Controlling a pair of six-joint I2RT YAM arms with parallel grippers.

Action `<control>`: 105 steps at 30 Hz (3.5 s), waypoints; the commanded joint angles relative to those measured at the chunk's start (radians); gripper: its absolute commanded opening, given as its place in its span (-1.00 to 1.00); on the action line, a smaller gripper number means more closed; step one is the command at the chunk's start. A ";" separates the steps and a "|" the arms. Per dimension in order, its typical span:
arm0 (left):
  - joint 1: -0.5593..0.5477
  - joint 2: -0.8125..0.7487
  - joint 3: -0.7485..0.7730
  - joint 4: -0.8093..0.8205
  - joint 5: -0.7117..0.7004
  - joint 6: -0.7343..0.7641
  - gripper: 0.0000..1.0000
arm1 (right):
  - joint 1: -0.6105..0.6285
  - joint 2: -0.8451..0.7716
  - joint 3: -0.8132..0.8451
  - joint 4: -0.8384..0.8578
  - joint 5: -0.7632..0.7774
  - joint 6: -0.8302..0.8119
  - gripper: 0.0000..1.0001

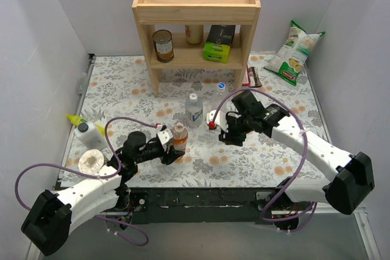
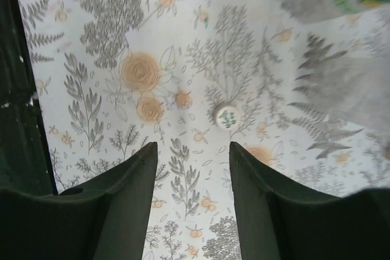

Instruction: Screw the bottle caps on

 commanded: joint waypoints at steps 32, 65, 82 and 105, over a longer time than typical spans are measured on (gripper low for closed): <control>-0.038 0.057 -0.121 0.354 0.095 0.006 -1.00 | -0.068 0.322 -0.172 0.344 0.102 -0.145 0.07; -0.032 0.057 -0.122 0.328 0.152 0.020 -1.00 | 0.034 0.147 0.360 -0.210 -0.212 -0.069 -0.63; -0.055 0.117 -0.059 0.249 0.166 -0.003 -1.00 | 0.268 0.432 0.922 -0.547 -0.245 -0.355 -0.59; -0.081 0.124 -0.029 0.216 0.149 0.106 -1.00 | 0.311 0.478 0.936 -0.549 -0.229 -0.369 -0.57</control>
